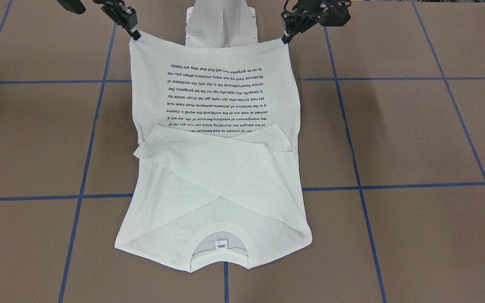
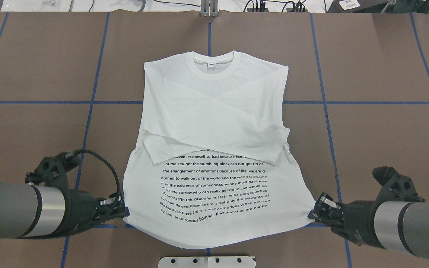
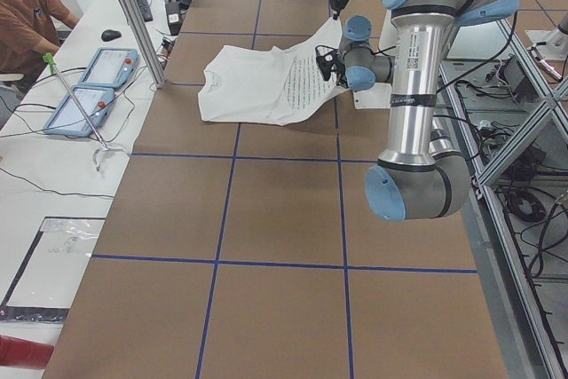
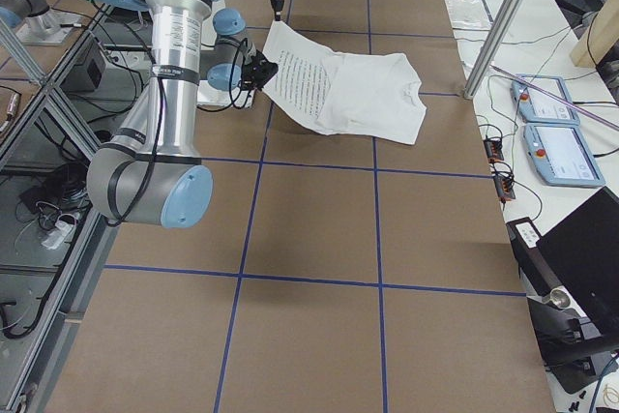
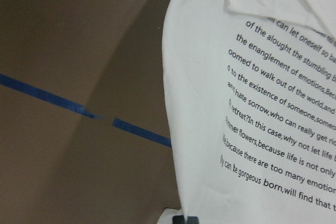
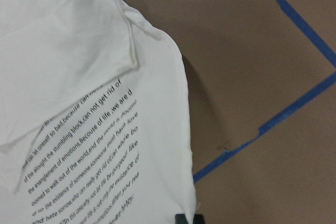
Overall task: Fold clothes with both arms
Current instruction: 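Lift the hem and fold it toward the collar with both grippers, then release the hem at the collar and raise both grippers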
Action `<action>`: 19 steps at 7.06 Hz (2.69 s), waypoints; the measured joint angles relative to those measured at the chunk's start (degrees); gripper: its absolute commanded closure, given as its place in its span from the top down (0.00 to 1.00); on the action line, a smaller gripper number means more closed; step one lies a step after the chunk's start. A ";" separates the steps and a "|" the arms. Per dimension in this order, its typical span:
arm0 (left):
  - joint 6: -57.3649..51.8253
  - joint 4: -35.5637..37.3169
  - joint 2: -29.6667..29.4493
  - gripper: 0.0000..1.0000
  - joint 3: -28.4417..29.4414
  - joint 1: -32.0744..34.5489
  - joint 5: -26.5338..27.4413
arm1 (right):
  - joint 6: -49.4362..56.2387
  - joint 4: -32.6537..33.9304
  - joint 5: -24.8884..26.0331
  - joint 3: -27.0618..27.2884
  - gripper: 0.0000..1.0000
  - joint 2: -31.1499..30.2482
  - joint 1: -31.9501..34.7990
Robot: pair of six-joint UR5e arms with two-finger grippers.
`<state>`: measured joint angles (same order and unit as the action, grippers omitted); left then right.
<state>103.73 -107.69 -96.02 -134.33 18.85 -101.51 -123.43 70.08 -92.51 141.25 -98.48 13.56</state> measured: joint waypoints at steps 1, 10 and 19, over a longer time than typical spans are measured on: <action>-3.67 0.09 -4.12 0.00 2.79 4.59 -0.20 | 3.66 0.72 -3.25 -2.64 0.00 3.00 5.68; -16.42 -26.09 -28.97 0.00 55.90 27.10 -2.95 | 35.23 14.03 -11.70 -49.28 0.00 41.84 33.67; -16.81 -39.52 -33.01 0.00 72.19 27.38 0.00 | 34.82 1.57 -11.58 -71.78 0.51 49.96 34.87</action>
<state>86.93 -147.21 -129.03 -62.14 46.23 -101.51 -88.60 71.65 -104.09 69.47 -48.52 48.43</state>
